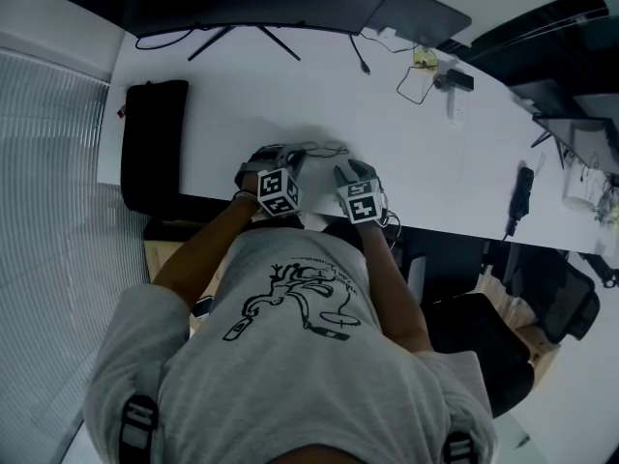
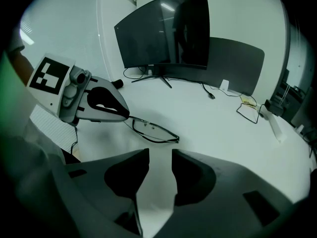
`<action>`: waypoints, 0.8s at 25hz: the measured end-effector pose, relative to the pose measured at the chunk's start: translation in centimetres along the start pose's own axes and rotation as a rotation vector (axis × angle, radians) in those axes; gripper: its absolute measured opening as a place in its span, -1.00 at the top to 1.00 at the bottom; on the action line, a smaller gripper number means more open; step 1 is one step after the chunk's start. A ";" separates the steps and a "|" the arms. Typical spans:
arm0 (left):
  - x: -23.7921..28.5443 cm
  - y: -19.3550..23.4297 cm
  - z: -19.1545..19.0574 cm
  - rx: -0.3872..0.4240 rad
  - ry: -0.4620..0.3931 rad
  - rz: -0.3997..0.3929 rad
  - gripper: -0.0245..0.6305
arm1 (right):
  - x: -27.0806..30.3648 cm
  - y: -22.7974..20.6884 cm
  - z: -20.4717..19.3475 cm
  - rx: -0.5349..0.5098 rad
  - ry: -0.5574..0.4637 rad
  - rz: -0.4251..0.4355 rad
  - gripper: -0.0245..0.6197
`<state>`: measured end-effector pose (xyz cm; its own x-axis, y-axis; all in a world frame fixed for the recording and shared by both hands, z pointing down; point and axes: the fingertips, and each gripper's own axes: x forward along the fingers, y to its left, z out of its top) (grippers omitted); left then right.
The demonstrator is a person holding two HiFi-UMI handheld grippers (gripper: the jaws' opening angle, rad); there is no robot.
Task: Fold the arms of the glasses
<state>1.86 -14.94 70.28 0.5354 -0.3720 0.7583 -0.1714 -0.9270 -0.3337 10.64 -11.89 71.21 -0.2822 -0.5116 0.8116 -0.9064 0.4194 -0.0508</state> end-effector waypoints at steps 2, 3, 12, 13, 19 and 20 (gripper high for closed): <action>0.1 -0.8 -0.2 0.004 0.009 -0.009 0.82 | -0.1 0.0 0.0 0.001 -0.003 0.004 0.48; 0.2 -1.1 -0.2 0.003 0.013 -0.012 0.82 | -0.2 0.0 0.0 0.002 -0.004 0.006 0.48; -0.6 -0.9 0.0 -0.120 -0.009 0.005 0.82 | -1.5 -0.1 1.0 0.013 -0.055 0.010 0.61; -0.8 -0.7 0.1 -0.142 -0.016 0.009 0.82 | -1.9 -0.2 1.4 0.012 -0.066 0.009 0.63; -2.7 0.6 1.1 -0.287 -0.076 0.031 0.82 | -4.4 -0.7 3.9 0.020 -0.141 0.025 0.74; -3.2 0.9 1.5 -0.315 -0.092 0.033 0.82 | -4.9 -0.9 4.4 0.023 -0.156 0.026 0.75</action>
<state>1.21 -14.56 66.73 0.5950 -0.4098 0.6914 -0.4298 -0.8891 -0.1571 11.43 -13.06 64.73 -0.3493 -0.6120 0.7096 -0.9047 0.4173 -0.0854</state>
